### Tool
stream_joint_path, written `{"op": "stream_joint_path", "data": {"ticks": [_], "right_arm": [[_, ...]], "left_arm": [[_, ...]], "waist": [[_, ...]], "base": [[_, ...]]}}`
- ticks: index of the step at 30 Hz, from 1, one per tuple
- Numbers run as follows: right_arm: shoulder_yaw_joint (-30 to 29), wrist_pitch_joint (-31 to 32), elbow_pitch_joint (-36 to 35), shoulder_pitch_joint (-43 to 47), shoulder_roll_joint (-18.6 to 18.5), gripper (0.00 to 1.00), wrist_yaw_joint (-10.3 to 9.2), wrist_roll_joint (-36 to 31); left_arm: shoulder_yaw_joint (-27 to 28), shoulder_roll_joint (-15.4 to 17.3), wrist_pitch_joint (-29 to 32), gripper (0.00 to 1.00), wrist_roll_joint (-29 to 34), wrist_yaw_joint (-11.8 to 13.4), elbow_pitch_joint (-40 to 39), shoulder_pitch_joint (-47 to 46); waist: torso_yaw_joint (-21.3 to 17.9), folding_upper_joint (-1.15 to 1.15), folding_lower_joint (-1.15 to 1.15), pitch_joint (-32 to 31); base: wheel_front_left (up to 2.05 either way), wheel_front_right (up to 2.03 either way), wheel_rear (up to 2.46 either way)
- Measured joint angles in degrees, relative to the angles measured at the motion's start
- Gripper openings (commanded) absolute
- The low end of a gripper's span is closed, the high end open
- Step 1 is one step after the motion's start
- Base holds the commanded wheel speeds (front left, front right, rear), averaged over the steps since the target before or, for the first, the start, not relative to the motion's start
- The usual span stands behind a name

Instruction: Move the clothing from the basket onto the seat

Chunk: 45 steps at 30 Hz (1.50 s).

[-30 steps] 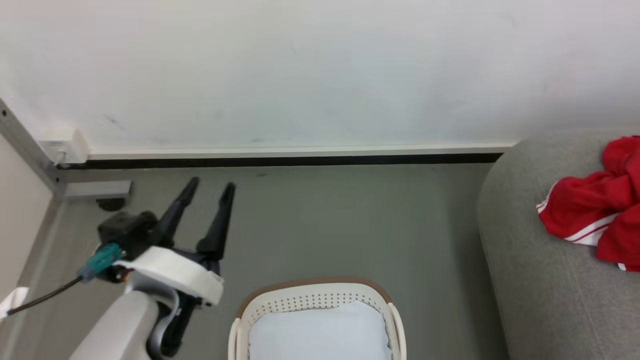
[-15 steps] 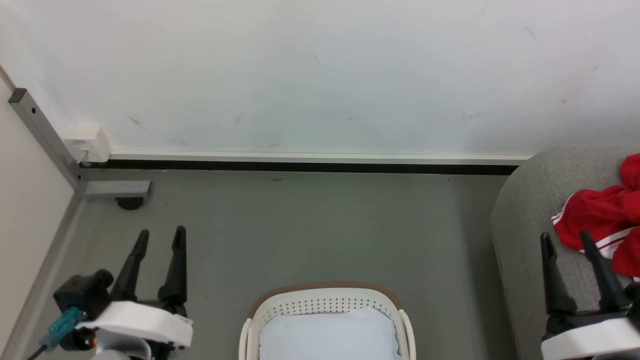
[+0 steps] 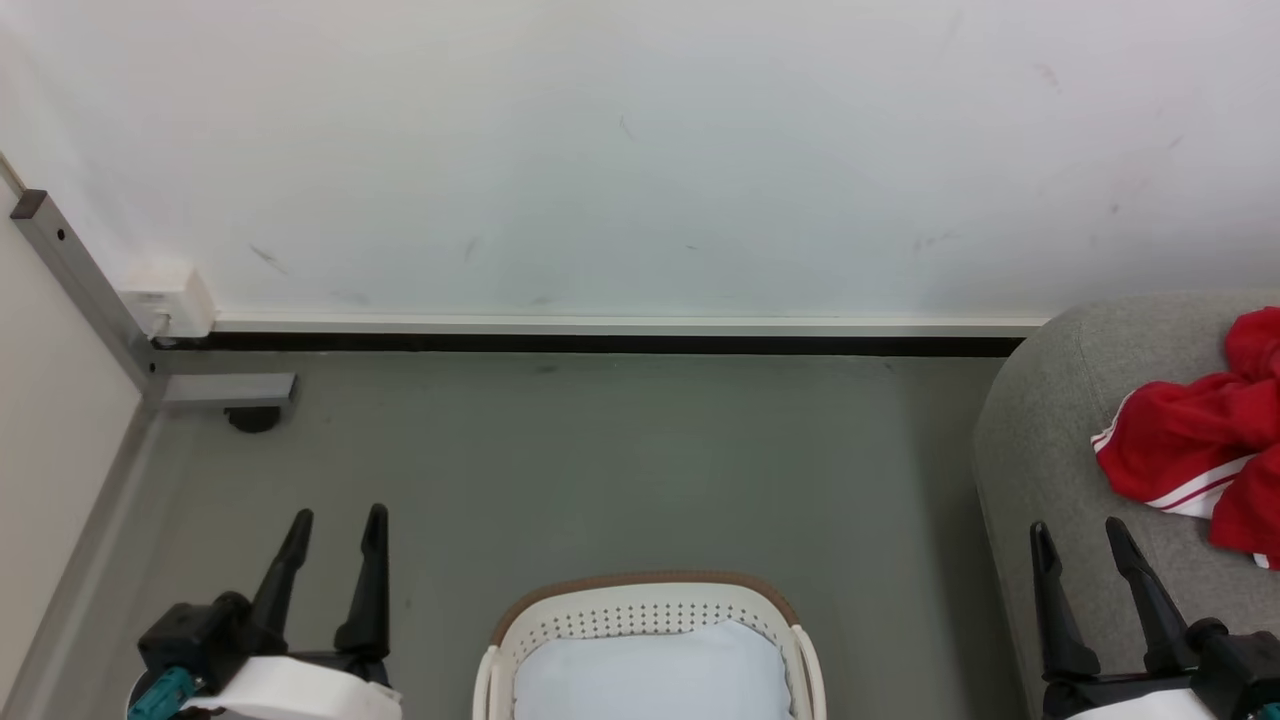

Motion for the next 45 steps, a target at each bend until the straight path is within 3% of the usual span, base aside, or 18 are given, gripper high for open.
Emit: {"op": "stream_joint_path", "data": {"ticks": [24, 25, 31, 45], "right_arm": [[-0.25, -0.04, -0.64, 0.0, 1.2, 1.0, 0.0, -0.52], [-0.23, -0.02, -0.34, 0.07, 1.22, 0.0, 0.0, -0.49], [-0.19, 0.88, 1.38, 1.19, 1.47, 0.0, 0.01, 1.9], [-1.48, 4.44, 1.46, 1.13, 1.45, 0.0, 0.0, 15.89]], "left_arm": [[-0.57, -0.82, 0.0, 1.0, 0.54, -0.73, 0.71, 0.07], [-0.59, -0.96, 0.0, 0.0, 0.44, -0.75, 1.03, 0.13], [-0.51, -1.88, 1.02, 0.0, -1.7, -0.75, 2.88, 1.45], [1.12, -2.37, 4.64, 0.0, -15.35, -0.74, 2.5, 1.44]], "waist": [[-0.07, 0.0, 0.0, -0.44], [-0.07, 0.0, 0.0, -0.45], [-0.05, 0.0, 0.0, -0.47], [0.0, 0.0, 0.0, -0.5]], "base": [[0.0, 0.0, 0.0], [0.0, 0.0, 0.0], [0.0, 0.0, 0.0], [0.0, 0.0, 0.0]]}}
